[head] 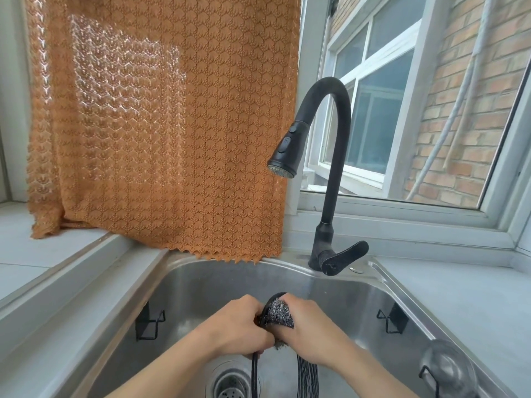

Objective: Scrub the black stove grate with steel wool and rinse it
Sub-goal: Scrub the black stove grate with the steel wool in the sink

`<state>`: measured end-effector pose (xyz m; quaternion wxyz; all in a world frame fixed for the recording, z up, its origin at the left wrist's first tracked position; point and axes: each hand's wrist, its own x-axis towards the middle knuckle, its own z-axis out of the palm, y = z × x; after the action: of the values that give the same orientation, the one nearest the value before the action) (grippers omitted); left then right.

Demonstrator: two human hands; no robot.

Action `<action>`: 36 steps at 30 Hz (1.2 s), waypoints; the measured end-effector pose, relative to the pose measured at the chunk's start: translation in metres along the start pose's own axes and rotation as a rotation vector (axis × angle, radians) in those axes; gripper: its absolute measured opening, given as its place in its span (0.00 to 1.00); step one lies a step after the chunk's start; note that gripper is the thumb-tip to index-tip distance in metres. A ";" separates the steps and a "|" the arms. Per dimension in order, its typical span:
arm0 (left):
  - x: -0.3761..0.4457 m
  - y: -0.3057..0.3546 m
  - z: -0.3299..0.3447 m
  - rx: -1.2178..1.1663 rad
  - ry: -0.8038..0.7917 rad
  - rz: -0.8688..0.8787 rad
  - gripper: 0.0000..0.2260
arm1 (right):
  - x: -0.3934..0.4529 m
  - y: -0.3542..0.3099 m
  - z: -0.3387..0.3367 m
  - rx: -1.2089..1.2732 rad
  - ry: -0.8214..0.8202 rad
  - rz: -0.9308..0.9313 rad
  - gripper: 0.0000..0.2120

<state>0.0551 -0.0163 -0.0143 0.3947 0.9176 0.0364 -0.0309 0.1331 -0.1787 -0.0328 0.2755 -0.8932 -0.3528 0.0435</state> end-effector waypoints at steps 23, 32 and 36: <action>0.000 0.004 0.002 0.055 0.099 -0.012 0.05 | -0.009 -0.004 -0.045 -0.117 -0.044 0.035 0.14; -0.003 0.004 -0.003 0.122 0.061 0.067 0.03 | -0.012 0.001 -0.036 -0.360 -0.030 -0.239 0.30; -0.002 0.002 -0.004 0.255 0.078 0.189 0.06 | -0.011 -0.005 -0.033 -0.505 0.065 -0.209 0.20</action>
<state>0.0530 -0.0147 -0.0096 0.2744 0.9601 -0.0391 0.0376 0.1304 -0.1978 -0.0038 0.0583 -0.8933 -0.4336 -0.1033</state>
